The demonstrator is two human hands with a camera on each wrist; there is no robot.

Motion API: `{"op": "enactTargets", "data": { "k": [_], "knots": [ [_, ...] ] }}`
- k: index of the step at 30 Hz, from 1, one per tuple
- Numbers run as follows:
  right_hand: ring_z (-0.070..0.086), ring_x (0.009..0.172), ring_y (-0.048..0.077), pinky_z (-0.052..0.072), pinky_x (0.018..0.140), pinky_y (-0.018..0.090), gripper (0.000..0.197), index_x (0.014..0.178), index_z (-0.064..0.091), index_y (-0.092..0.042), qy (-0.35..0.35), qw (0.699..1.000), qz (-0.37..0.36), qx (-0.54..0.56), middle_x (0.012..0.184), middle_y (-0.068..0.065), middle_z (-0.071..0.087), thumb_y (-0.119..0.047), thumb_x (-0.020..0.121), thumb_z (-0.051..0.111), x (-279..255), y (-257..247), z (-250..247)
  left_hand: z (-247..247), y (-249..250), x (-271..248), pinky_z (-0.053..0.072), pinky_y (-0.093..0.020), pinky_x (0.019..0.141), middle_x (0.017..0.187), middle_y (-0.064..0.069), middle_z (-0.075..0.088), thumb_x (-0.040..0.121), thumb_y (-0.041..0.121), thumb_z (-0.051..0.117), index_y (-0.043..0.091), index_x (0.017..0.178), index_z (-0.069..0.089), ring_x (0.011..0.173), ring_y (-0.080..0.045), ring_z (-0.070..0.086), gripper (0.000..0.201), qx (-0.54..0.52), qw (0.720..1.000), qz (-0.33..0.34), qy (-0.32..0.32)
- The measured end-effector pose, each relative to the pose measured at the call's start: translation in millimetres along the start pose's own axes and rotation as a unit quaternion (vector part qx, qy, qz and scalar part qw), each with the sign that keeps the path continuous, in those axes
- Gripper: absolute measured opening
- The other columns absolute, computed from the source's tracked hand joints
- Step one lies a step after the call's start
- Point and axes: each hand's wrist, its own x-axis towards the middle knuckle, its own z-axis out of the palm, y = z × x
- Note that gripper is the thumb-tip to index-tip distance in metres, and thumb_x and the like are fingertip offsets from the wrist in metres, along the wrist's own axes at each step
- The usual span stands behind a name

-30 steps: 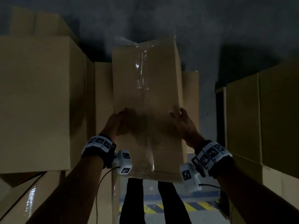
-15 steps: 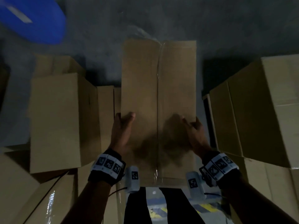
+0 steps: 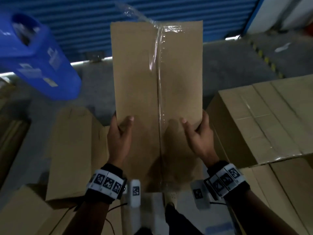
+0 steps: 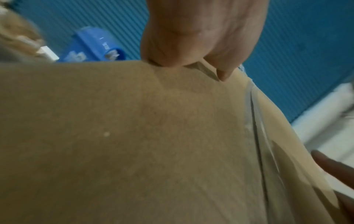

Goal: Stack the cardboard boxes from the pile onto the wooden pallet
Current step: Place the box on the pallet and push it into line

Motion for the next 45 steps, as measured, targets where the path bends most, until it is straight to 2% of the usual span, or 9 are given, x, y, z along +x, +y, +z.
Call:
{"op": "enactTargets", "data": {
  "k": [5,8,12,17,24,31,33,41,45],
  "knots": [
    [0.05,0.091,-0.022,0.041,0.074,0.002,0.077,0.151,0.024,-0.034,0.056,0.995,-0.082,-0.007,0.11,-0.036,0.047,-0.056,0.088,0.062,-84.3,-34.7,-24.1,-33.8,36.1,-62.8,0.053,-0.028,0.096,0.137,0.009,0.059,0.098,0.044,0.06,0.026,0.153,0.036,0.118,-0.002,0.059,0.062,-0.022,0.994,0.103,0.011],
    [0.049,0.094,-0.022,0.039,0.078,0.005,0.079,0.151,0.023,-0.037,0.089,0.99,-0.105,-0.013,0.112,-0.036,0.048,-0.063,0.086,0.062,-142.9,-43.8,-37.7,-53.3,42.4,-106.1,0.055,-0.033,0.095,0.136,0.008,0.061,0.099,0.042,0.06,0.028,0.154,0.034,0.118,-0.007,0.062,0.061,-0.053,0.988,0.145,0.001],
    [0.056,0.108,-0.001,0.047,0.09,0.022,0.088,0.151,0.021,-0.038,0.127,0.984,-0.119,-0.028,0.129,-0.02,0.051,-0.074,0.078,0.056,-223.1,-44.5,-62.6,-68.3,48.7,-166.1,0.052,-0.02,0.092,0.134,0.006,0.061,0.1,0.035,0.059,0.022,0.152,0.038,0.117,-0.003,0.061,0.057,-0.114,0.976,0.182,-0.032],
    [0.052,0.102,-0.019,0.043,0.085,0.016,0.087,0.153,0.021,-0.033,0.191,0.974,-0.119,-0.031,0.131,-0.02,0.052,-0.068,0.082,0.057,-308.0,-32.4,-112.7,-54.3,61.5,-236.5,0.049,-0.018,0.097,0.142,0.008,0.056,0.095,0.054,0.057,0.026,0.153,0.038,0.124,-0.001,0.055,0.067,-0.118,0.968,0.191,-0.109],
    [0.056,0.108,0.0,0.048,0.099,0.041,0.094,0.153,0.02,-0.029,0.283,0.956,-0.078,-0.016,0.117,-0.033,0.046,-0.062,0.073,0.057,-408.3,4.9,-211.5,6.9,91.3,-342.3,0.048,-0.042,0.108,0.14,0.008,0.059,0.093,0.055,0.056,0.024,0.148,0.046,0.127,-0.006,0.056,0.063,-0.126,0.949,0.216,-0.193],
    [0.051,0.101,-0.011,0.043,0.086,0.017,0.086,0.153,0.022,-0.023,0.377,0.925,-0.047,-0.003,0.119,-0.022,0.049,-0.043,0.078,0.06,-523.6,59.2,-343.0,98.4,120.0,-497.9,0.05,-0.025,0.102,0.135,0.01,0.062,0.097,0.044,0.06,0.019,0.145,0.049,0.124,-0.001,0.058,0.056,-0.163,0.913,0.221,-0.303],
    [0.054,0.102,-0.009,0.045,0.083,0.016,0.084,0.152,0.025,-0.023,0.408,0.912,-0.041,-0.009,0.121,-0.016,0.052,-0.041,0.078,0.061,-561.1,79.2,-384.9,127.6,125.9,-549.2,0.05,-0.016,0.097,0.134,0.01,0.061,0.096,0.04,0.059,0.02,0.146,0.049,0.12,0.004,0.058,0.055,-0.172,0.902,0.212,-0.335],
    [0.058,0.098,-0.008,0.046,0.08,0.014,0.072,0.142,0.034,-0.029,0.48,0.877,-0.016,-0.028,0.112,-0.028,0.053,-0.037,0.077,0.064,-679.5,144.1,-527.1,226.6,143.9,-717.4,0.048,-0.025,0.104,0.142,0.002,0.058,0.095,0.039,0.062,0.016,0.148,0.047,0.129,-0.009,0.055,0.059,-0.172,0.867,0.212,-0.416],
    [0.059,0.093,-0.017,0.047,0.077,0.013,0.07,0.142,0.035,-0.026,0.5,0.865,-0.014,-0.035,0.11,-0.029,0.053,-0.032,0.079,0.066,-705.5,163.2,-579.9,263.1,156.9,-766.9,0.05,-0.011,0.088,0.126,0.017,0.062,0.099,0.03,0.061,0.022,0.141,0.053,0.113,0.007,0.06,0.044,-0.166,0.853,0.222,-0.442]
  ]
}}
